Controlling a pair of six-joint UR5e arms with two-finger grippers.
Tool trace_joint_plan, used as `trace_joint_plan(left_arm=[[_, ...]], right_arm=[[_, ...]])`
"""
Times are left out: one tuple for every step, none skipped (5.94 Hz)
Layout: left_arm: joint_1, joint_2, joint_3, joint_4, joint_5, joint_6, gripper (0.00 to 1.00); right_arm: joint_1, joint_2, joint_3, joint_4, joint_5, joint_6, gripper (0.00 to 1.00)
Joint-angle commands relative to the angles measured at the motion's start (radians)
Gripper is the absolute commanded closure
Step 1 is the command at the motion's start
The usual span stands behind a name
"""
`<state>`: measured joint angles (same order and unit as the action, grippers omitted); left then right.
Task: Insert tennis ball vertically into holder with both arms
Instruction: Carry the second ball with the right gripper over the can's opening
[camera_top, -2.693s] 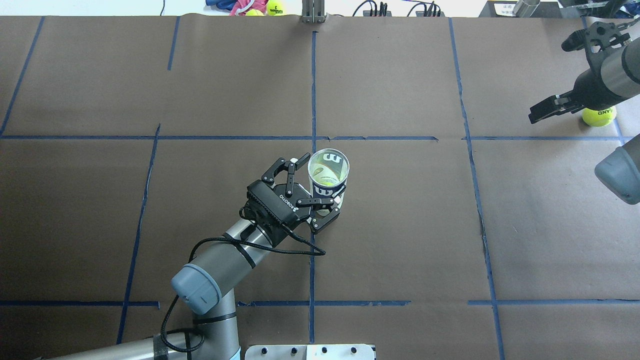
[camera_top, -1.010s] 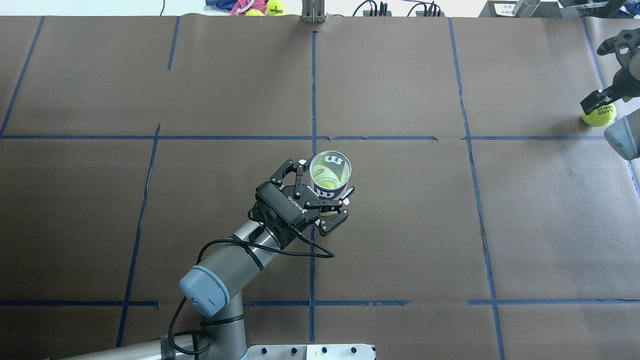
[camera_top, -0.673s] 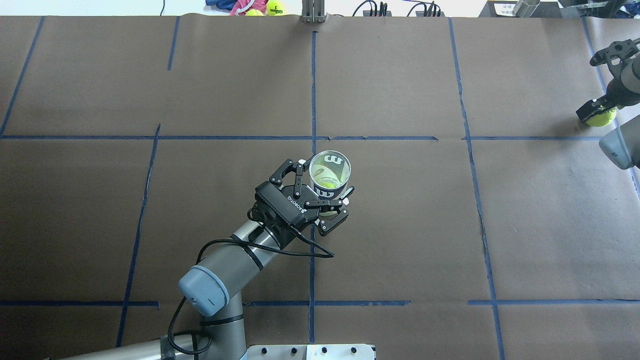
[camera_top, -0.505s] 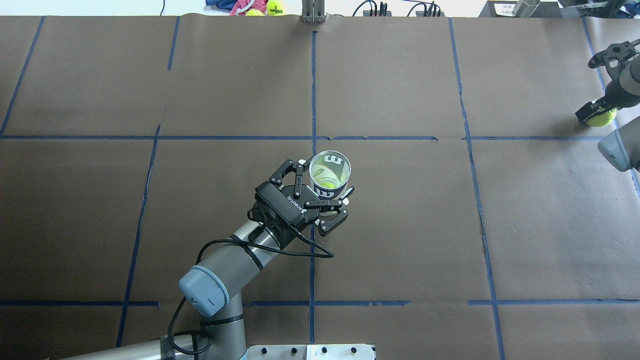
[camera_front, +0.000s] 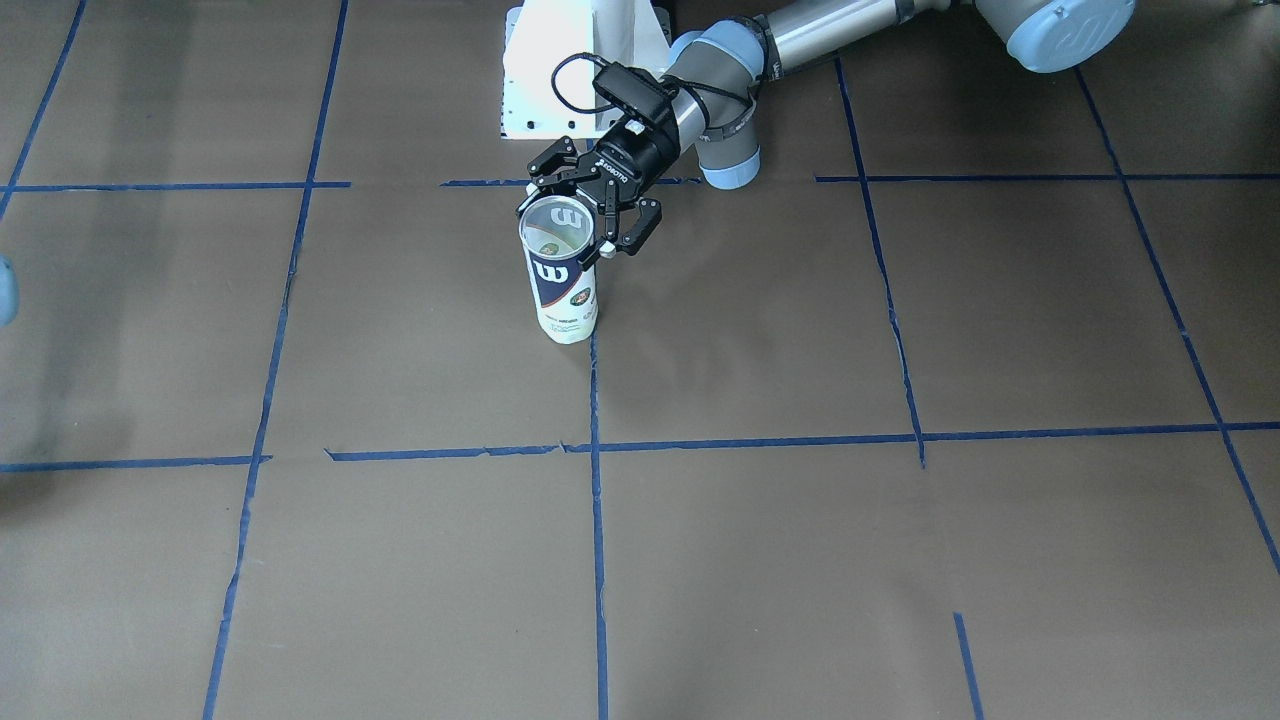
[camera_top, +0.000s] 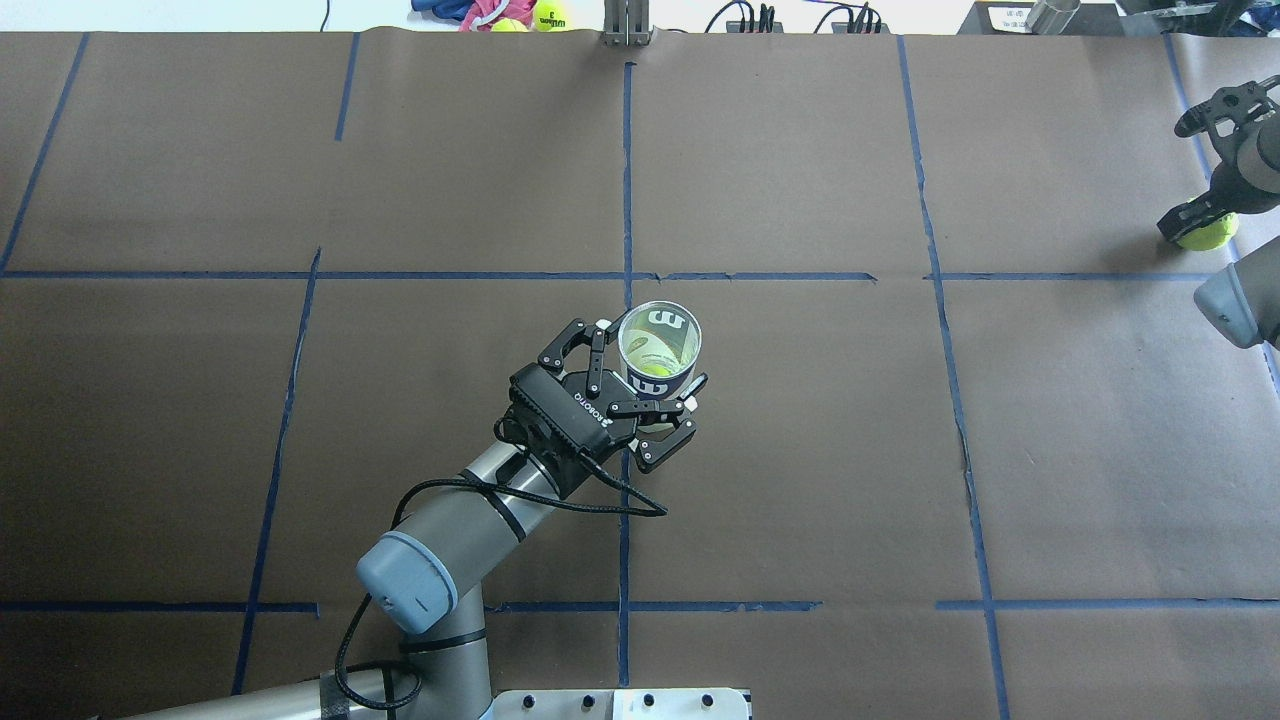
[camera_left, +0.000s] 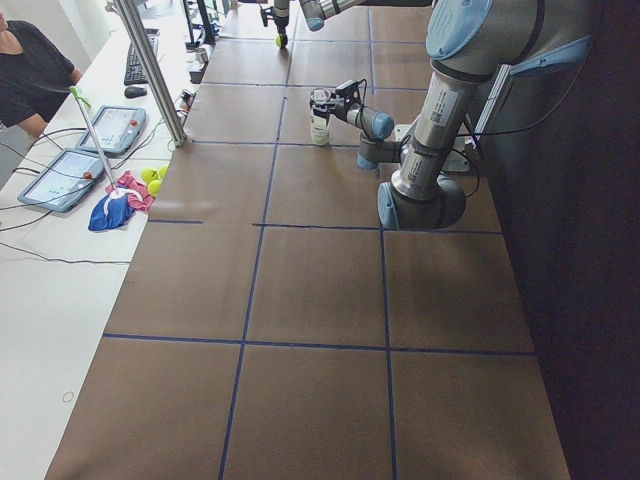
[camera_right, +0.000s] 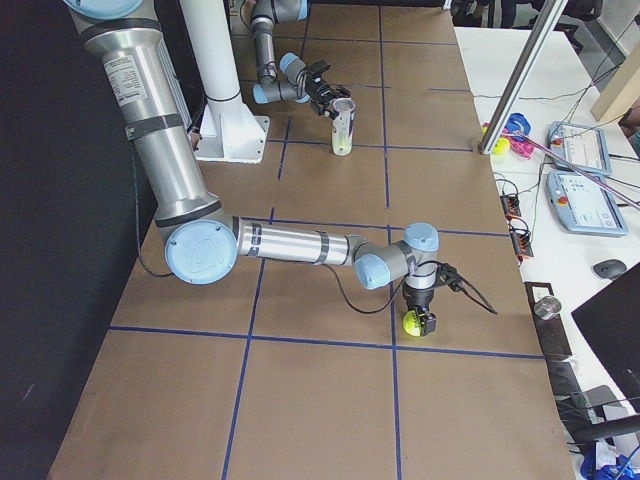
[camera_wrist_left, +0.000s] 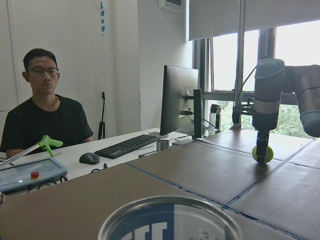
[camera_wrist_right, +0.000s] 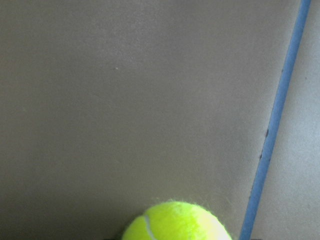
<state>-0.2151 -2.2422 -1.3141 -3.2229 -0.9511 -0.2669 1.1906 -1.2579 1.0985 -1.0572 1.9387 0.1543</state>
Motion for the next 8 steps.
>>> trace_joint_plan(left_arm=[[0.0, 0.001, 0.0, 0.0, 0.0, 0.0, 0.0], [0.0, 0.0, 0.0, 0.0, 0.0, 0.0, 0.0], [0.002, 0.003, 0.0, 0.0, 0.0, 0.0, 0.0], [0.005, 0.004, 0.001, 0.0, 0.0, 0.0, 0.0], [0.008, 0.006, 0.001, 0.0, 0.0, 0.0, 0.0], [0.01, 0.007, 0.001, 0.0, 0.0, 0.0, 0.0], [0.017, 0.007, 0.001, -0.002, 0.002, 0.0, 0.0], [0.017, 0.007, 0.001, -0.002, 0.0, 0.0, 0.0]], right_arm=[[0.023, 0.0, 0.055, -0.015, 0.079, -0.047, 0.99], [0.052, -0.003, 0.166, -0.099, 0.147, -0.042, 0.99], [0.049, -0.001, 0.339, -0.286, 0.167, -0.035, 0.99], [0.02, 0.009, 0.55, -0.534, 0.178, 0.029, 0.99], [-0.05, 0.009, 0.689, -0.57, 0.24, 0.247, 0.97], [-0.139, 0.04, 0.78, -0.576, 0.256, 0.45, 0.98], [-0.222, 0.084, 0.84, -0.572, 0.258, 0.657, 0.98], [-0.297, 0.139, 0.897, -0.573, 0.261, 0.842, 0.98]])
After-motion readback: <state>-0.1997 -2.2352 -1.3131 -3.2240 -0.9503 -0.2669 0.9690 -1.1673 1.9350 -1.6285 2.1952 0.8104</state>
